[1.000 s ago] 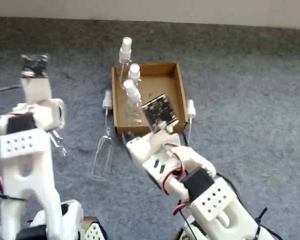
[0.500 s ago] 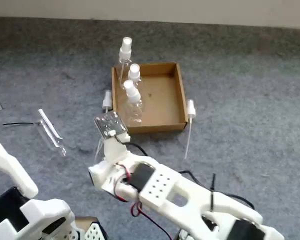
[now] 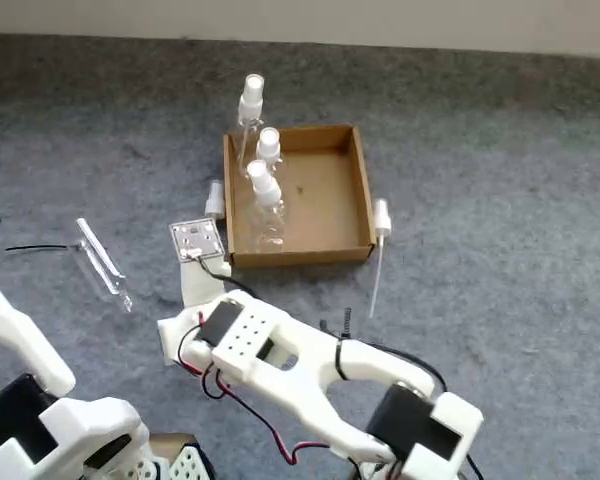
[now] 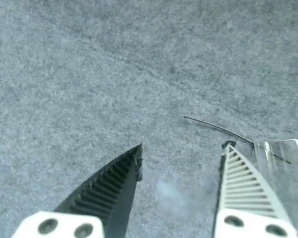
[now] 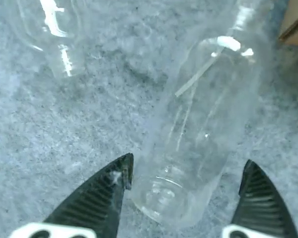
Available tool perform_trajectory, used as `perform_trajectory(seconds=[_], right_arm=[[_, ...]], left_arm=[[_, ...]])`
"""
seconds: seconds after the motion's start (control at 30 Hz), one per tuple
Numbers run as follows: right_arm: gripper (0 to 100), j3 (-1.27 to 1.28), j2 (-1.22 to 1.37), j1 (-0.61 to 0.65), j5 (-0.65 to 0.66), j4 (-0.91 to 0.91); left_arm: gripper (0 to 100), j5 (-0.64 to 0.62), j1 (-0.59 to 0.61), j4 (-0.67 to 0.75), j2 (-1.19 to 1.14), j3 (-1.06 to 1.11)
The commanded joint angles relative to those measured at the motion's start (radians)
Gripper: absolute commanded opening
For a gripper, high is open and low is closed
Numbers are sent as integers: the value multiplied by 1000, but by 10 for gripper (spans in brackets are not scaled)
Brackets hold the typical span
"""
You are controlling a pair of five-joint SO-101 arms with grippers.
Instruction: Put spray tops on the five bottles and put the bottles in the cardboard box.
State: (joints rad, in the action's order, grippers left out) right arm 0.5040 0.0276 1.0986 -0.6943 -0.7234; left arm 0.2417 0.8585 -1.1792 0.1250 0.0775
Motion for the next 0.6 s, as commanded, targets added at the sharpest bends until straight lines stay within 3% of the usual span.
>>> perform_trajectory(seconds=[0.0, 0.13, 0.2, 0.33, 0.57], right_arm=[[228, -56, 1, -5, -9, -22], [5, -59, -1, -7, -5, -88], [21, -61, -2, -4, 43, -153], [3, -74, -31, -2, 305, -282], [9, -102, -435, -97, 717, -498]], left_arm=[[242, 6, 2, -5, 7, -53], [242, 6, 1, -5, 7, -53], [242, 6, -8, -5, 5, -53], [242, 6, -59, -11, 5, -51], [242, 3, -216, -71, 13, -54]])
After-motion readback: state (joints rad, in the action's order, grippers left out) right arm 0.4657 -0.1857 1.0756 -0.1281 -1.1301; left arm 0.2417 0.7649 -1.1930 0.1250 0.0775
